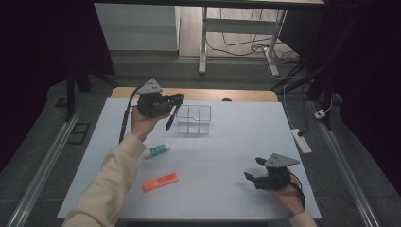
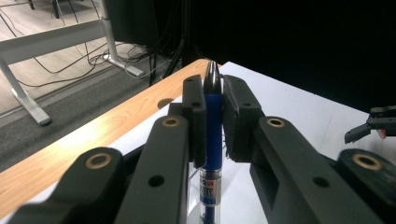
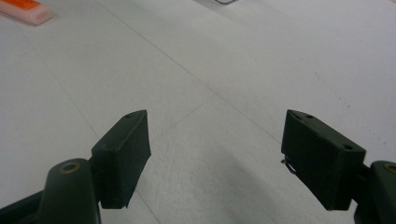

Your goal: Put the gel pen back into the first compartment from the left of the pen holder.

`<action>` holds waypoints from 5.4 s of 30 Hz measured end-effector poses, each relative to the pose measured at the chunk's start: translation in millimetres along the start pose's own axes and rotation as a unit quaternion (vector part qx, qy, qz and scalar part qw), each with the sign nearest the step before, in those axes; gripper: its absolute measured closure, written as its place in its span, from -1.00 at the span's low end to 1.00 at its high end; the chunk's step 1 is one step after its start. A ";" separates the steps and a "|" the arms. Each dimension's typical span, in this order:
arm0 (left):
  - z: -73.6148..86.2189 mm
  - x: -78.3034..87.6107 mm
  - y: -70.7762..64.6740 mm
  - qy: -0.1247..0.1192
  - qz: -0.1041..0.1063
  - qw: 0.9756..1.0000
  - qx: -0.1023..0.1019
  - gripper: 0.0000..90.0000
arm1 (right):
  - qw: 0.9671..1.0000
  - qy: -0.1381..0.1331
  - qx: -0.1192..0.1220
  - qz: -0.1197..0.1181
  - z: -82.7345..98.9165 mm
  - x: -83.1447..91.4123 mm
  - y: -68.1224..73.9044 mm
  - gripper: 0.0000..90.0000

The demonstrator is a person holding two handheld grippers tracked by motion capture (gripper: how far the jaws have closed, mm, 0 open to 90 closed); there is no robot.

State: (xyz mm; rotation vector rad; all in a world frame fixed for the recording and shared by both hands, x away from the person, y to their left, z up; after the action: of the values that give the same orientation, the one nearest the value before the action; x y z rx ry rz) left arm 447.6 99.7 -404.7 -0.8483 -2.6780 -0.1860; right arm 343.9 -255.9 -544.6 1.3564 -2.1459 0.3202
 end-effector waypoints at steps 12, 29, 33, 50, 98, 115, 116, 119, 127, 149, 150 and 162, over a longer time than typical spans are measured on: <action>-7.1 -10.3 7.1 -0.002 0.013 0.999 0.030 0.77 | 1.000 -0.002 -0.002 -0.001 0.1 -0.1 0.0 -0.49; -19.2 -23.8 12.6 -0.005 0.009 0.999 0.037 0.77 | 1.000 -0.001 -0.002 -0.002 0.4 0.4 -0.2 -0.49; -25.2 -28.2 13.7 -0.009 0.009 0.999 0.042 0.77 | 1.000 -0.001 -0.003 -0.003 0.5 -0.1 -0.3 -0.49; -45.0 -48.7 18.3 -0.022 -0.006 0.998 0.052 0.77 | 1.000 -0.009 -0.004 -0.003 -0.8 2.1 0.2 -0.49; 4.6 -38.6 25.8 0.013 -0.035 0.999 0.018 0.01 | 1.000 -0.004 0.004 -0.005 -1.7 1.9 3.7 -0.49; 23.2 -9.8 18.1 0.019 -0.025 0.999 0.006 -0.01 | 1.000 0.001 0.001 -0.003 0.3 1.5 2.5 -0.49; 25.4 -8.3 17.7 0.023 -0.024 0.999 0.005 -0.01 | 1.000 0.002 0.001 -0.003 0.4 1.4 2.6 -0.49; 32.5 -3.4 15.8 0.028 -0.020 0.999 0.006 -0.01 | 1.000 0.002 0.002 -0.004 0.6 0.6 3.0 -0.49; 50.9 9.0 7.4 0.044 -0.006 0.999 0.000 -0.01 | 1.000 0.002 0.002 -0.004 0.6 0.9 3.4 -0.49; 109.8 47.0 -16.3 0.110 0.007 0.992 -0.053 -0.07 | 1.000 -0.002 0.001 -0.002 0.0 3.8 4.0 -0.49; 111.2 47.6 -16.7 0.111 0.009 0.993 -0.051 -0.08 | 1.000 -0.002 0.001 -0.001 0.0 3.9 3.9 -0.49; 126.3 62.3 -24.1 0.154 0.008 0.986 -0.069 -0.13 | 1.000 -0.002 0.002 -0.003 0.4 2.3 3.9 -0.49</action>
State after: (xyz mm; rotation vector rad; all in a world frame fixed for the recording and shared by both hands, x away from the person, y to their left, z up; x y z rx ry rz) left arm 352.1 141.2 -502.5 -0.8065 -2.3900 -0.4642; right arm 339.5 -256.0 -543.2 1.3661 -2.1450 0.3205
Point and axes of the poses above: each handheld gripper's, and its own axes: x roughly backward along the jaws, z roughly out of its underside, y roughly to its left, the point moved 6 cm from there along -x, roughly forward along the jaws, and after that the axes turned 15 degrees about -z, right-handed, at the moved point
